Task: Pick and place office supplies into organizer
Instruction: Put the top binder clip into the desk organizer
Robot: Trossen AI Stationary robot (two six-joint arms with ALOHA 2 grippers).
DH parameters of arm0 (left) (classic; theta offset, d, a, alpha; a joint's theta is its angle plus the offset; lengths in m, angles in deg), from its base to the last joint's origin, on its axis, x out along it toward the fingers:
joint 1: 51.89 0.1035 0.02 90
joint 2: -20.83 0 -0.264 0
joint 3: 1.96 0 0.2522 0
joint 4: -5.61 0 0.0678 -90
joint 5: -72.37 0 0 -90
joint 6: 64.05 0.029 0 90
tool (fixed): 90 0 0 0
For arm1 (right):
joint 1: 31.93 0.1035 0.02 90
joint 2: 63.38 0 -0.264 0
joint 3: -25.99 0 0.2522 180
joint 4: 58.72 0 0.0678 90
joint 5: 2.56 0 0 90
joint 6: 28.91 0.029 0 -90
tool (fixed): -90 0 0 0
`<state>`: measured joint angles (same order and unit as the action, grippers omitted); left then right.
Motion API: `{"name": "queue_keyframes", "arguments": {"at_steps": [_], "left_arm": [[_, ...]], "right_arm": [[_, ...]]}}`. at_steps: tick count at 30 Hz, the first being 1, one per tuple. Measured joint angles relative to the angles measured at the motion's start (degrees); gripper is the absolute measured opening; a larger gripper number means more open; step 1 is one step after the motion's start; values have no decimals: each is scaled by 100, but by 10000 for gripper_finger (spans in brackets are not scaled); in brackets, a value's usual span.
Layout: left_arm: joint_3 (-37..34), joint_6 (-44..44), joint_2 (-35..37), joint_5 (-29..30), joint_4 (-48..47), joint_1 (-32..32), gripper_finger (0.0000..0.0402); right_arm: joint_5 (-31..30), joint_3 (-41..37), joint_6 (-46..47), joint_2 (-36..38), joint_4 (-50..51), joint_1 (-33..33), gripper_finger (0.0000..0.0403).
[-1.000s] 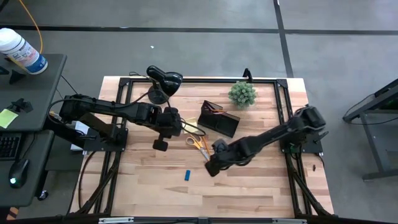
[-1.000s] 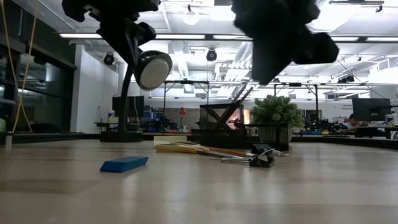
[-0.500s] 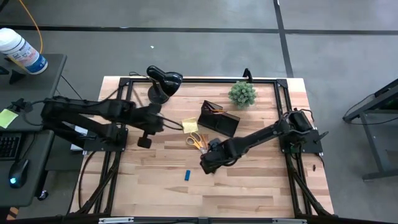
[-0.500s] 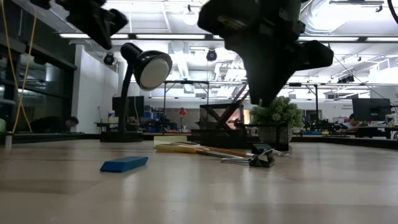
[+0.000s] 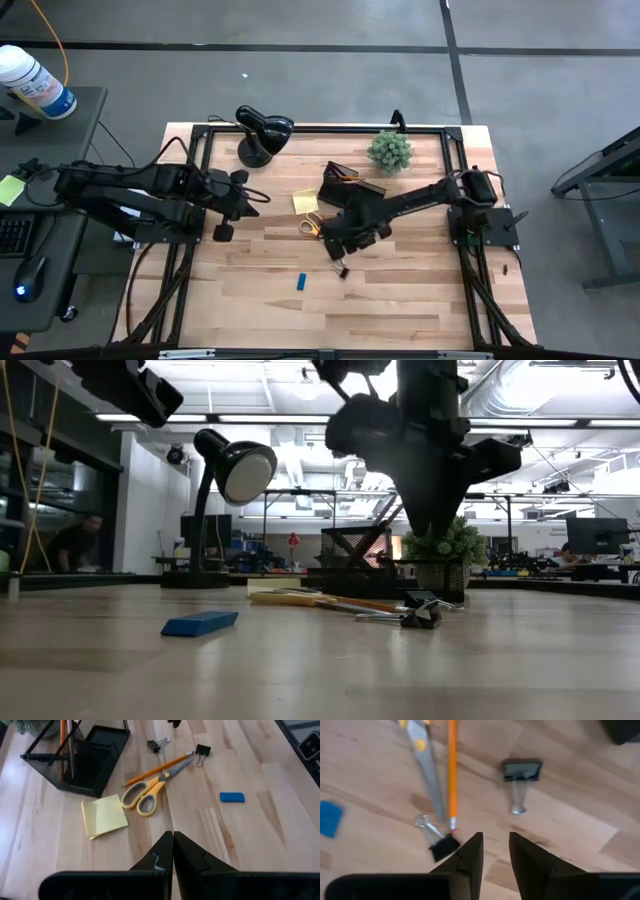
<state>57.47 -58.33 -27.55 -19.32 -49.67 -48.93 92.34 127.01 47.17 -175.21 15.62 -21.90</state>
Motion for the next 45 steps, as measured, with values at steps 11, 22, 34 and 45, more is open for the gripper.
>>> {"name": "queue_keyframes", "arguments": {"at_steps": [11,22,34,45], "left_arm": [[0,-23,-22,125,330,1,3],[0,-160,-22,279,333,2,3],[0,-197,-22,277,331,2,3],[0,-260,-22,277,326,2,3]], "right_arm": [[-108,4,-820,-186,11,-267,131],[127,0,-1317,-681,-79,-262,129],[35,0,-1865,-835,-111,-415,129],[248,0,-1953,-835,-108,-477,129]]}}
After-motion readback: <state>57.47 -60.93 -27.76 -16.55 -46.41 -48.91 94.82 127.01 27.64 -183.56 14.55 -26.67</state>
